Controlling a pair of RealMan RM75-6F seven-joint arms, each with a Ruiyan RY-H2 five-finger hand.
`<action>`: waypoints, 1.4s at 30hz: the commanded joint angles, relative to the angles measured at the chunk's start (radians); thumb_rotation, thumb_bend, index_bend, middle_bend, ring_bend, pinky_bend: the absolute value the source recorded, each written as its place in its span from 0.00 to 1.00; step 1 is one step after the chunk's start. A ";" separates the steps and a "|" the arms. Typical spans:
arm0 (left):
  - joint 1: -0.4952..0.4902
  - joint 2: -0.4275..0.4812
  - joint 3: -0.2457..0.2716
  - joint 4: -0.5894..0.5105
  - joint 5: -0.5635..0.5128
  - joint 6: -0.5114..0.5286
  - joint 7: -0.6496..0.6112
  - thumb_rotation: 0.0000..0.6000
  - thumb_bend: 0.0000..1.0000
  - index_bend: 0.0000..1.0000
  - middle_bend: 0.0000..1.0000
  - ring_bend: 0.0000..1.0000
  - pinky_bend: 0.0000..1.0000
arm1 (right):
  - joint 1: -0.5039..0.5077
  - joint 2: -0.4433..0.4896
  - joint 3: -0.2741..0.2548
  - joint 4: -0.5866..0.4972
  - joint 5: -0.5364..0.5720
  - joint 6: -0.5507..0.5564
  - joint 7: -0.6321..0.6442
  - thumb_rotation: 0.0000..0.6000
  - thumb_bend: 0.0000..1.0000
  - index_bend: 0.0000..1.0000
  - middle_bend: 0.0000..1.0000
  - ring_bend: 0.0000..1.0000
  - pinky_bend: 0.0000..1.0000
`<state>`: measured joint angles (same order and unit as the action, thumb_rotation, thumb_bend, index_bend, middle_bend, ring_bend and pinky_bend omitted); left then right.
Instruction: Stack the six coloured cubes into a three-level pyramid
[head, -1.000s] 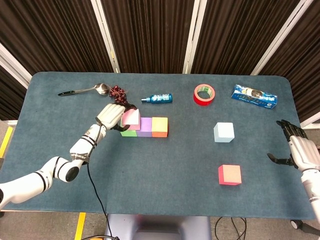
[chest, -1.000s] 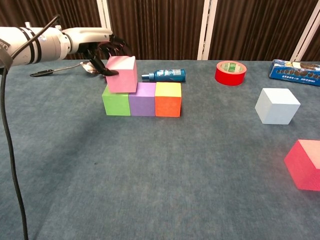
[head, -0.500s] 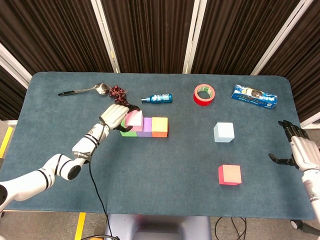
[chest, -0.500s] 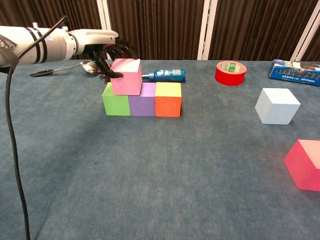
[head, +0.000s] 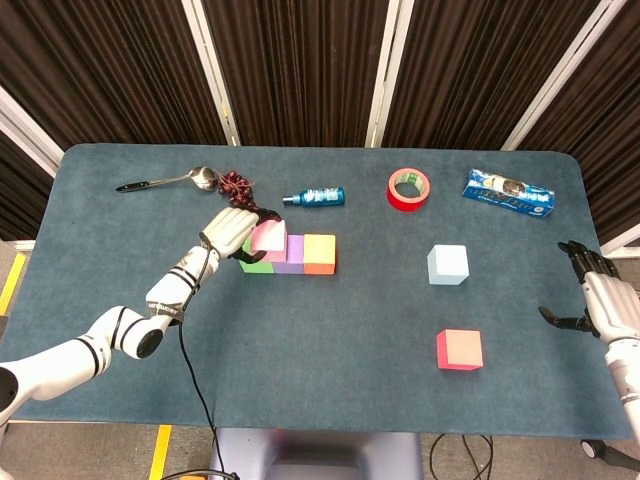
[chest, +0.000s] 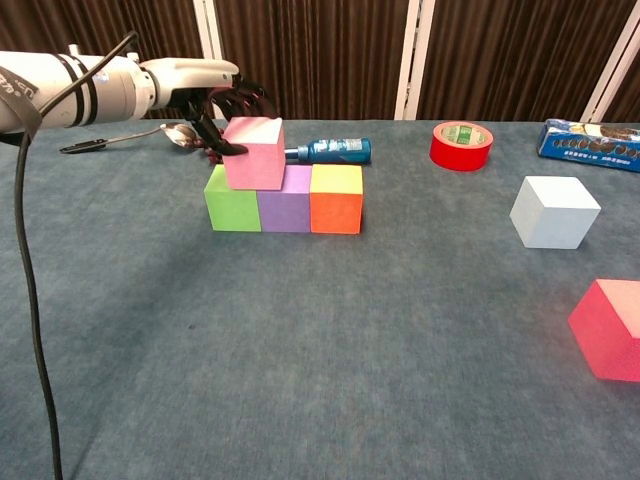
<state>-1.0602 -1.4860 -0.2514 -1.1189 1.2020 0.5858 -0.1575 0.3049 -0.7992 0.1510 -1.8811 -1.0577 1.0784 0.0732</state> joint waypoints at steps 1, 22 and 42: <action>-0.001 -0.003 0.002 0.003 -0.002 -0.003 -0.003 1.00 0.39 0.32 0.36 0.37 0.22 | -0.001 0.001 0.001 0.000 0.000 0.001 0.001 1.00 0.34 0.11 0.12 0.04 0.11; -0.006 -0.007 0.017 0.010 -0.014 -0.007 0.020 1.00 0.40 0.24 0.30 0.34 0.22 | -0.013 -0.003 0.005 0.010 -0.008 0.002 0.018 1.00 0.34 0.10 0.12 0.04 0.10; -0.003 -0.002 0.023 -0.007 -0.035 0.002 0.056 1.00 0.39 0.10 0.19 0.27 0.21 | -0.017 -0.002 0.011 0.018 -0.009 -0.003 0.033 1.00 0.34 0.10 0.12 0.03 0.06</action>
<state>-1.0632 -1.4884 -0.2287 -1.1259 1.1667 0.5877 -0.1018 0.2876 -0.8009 0.1615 -1.8632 -1.0665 1.0749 0.1067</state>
